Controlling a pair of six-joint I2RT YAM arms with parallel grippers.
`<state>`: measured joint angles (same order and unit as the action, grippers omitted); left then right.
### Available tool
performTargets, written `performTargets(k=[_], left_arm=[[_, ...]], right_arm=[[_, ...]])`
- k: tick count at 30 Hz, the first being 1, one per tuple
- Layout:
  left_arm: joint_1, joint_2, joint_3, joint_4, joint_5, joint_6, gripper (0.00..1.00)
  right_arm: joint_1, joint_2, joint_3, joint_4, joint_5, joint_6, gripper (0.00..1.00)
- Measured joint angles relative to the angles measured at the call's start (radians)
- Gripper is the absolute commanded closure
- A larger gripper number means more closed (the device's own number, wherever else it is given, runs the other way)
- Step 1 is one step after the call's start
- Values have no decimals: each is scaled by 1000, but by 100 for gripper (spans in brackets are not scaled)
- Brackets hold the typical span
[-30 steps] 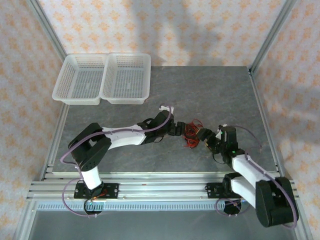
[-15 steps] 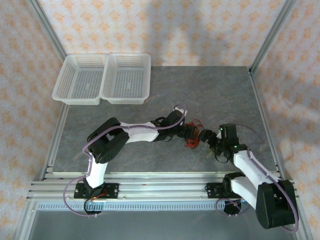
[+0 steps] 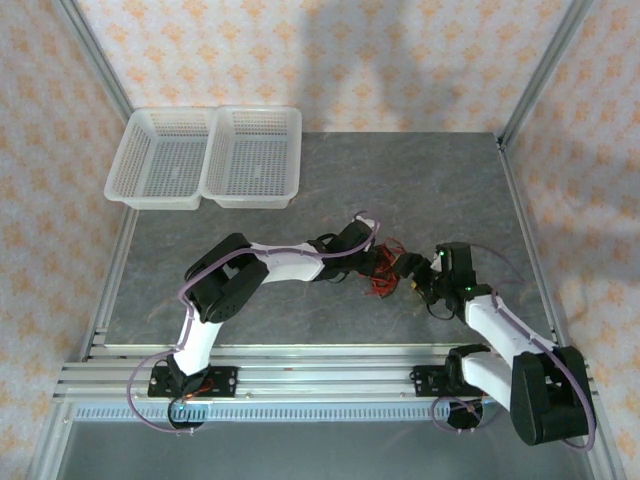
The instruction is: Untangle the cables
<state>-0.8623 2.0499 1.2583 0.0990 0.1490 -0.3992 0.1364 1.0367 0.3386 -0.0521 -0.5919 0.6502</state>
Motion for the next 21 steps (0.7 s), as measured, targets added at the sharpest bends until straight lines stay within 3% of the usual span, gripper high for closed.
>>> performTargets(k=[6,13,21], left_arm=[[0,-98,-122,21,2,-50,100],[0,-251,-210,21,0,-102,100],[20,-276,-258,27,-26,-201,100]], right_arm=[[26,42,0,66,-16,27,22],[137,133,12,151,-25,69,27],[207,132,5,219,-60,81,26]])
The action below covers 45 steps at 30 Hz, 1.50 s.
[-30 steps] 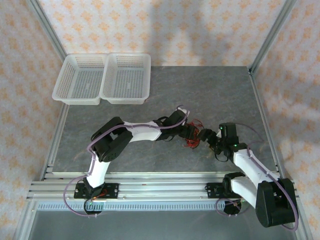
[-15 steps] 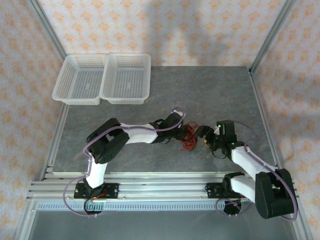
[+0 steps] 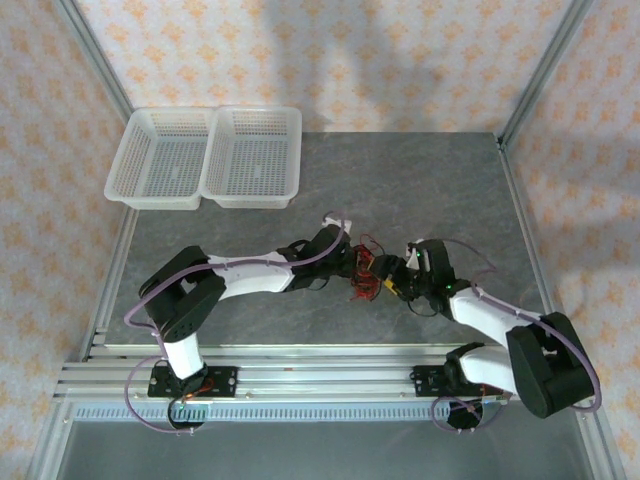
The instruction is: Untangle the cables
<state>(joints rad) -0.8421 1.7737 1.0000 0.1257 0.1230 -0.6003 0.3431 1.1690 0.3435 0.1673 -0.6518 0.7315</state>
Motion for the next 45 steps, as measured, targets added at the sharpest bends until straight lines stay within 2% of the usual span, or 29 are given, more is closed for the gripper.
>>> performTargets(k=[6,14,16,18,24,26,27,33,38,41,45], left_arm=[[56,0,-67,60,27,-138,100],[70,-50,-150,143,31,-282,100],[70,-69,-174,164,29,-313,100],[72,-82,-201,194,26,-345,100],[73,-143,-303,278,13,-433,100],[77,-169,-323,288,6,-447,99],[79,-184,-328,288,3,-449,95],[79,-277,-330,249,-28,-414,60],[79,-319,-329,157,-72,-333,40],[79,-320,-326,97,-83,-269,31],[79,-304,-304,45,-78,-167,29]], right_arm=[[10,-5,-5,61,-30,-21,27],[76,180,41,111,-28,-26,33],[95,204,54,134,-24,-24,40],[113,223,63,144,-15,-21,55],[121,227,84,134,53,-37,91],[121,227,106,109,85,-60,97],[121,227,122,90,102,-81,100],[122,227,231,-54,228,-281,100],[121,202,257,-154,261,-477,100],[121,212,281,-190,249,-548,100],[121,261,332,-214,244,-614,100]])
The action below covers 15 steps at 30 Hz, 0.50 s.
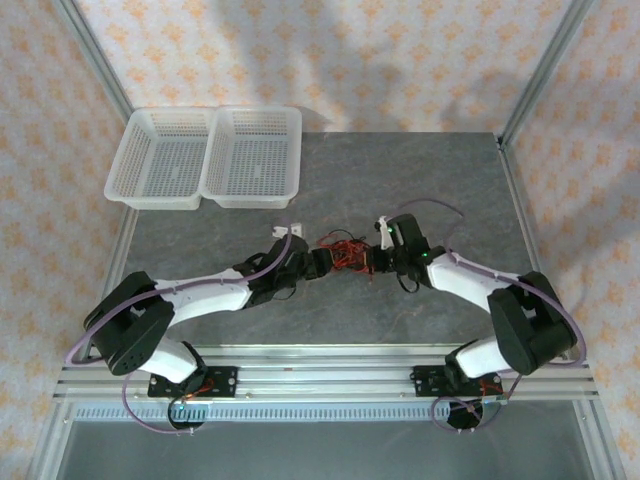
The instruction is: Untangle the cables
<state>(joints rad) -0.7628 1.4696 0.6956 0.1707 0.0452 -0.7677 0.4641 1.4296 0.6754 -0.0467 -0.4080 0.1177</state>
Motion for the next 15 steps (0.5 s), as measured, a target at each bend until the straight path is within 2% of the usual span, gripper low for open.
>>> performTargets(k=[7,11,13,15], left_arm=[[1,105,61,0,32,176,30],[22,198,116,7,50,239,35],[39,237,134,23,51,254,43],[56,258,135,41,52,265,60]], right_arm=[[0,66,74,-59,-4,-90,100],[0,111,105,-71,-13,-120,100],[0,126,114,-73,-17,-127,100],[0,135,121,-74,-18,-130,100]])
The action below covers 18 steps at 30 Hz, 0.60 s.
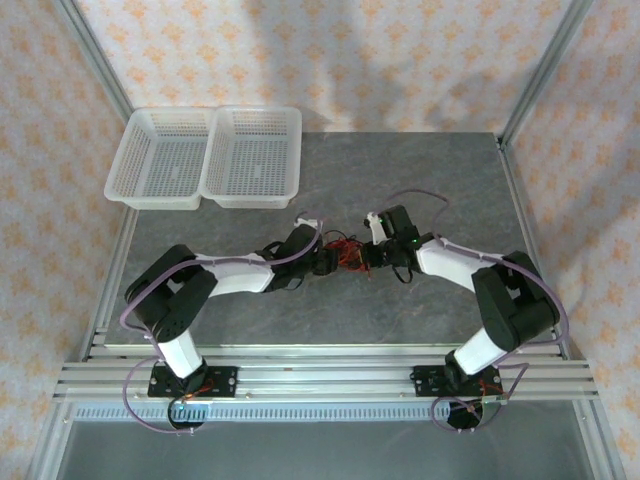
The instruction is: Untangle the cables
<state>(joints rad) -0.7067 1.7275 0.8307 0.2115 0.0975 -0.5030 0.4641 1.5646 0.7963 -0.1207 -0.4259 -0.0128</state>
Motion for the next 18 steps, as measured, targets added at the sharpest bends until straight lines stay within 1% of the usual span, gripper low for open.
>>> performTargets(k=[2,3,4,6,10,11,13,16,18], left_arm=[[18,10,-2,19,0,8,82],[23,11,-3,32,1,8,91],[29,11,-7,47,3,9,100],[33,10,-18,76,6,7,100],[33,0,-76,140,22,-22,100],[33,-7,-96,156,26,-37,100],[33,-26,-130,177,32,-76,100],[32,-51,-167,195,39,-141,100],[32,-64,-181,198,39,-180,100]], right_arm=[[0,5,3,1,0,3,97],[0,5,3,0,1,10,95],[0,5,3,1,1,21,89],[0,5,2,1,6,57,77],[0,4,0,3,27,184,45],[0,-3,-10,11,31,232,39],[2,-45,-48,27,35,317,31],[12,-148,-103,39,46,436,25],[29,-204,-110,41,61,499,21]])
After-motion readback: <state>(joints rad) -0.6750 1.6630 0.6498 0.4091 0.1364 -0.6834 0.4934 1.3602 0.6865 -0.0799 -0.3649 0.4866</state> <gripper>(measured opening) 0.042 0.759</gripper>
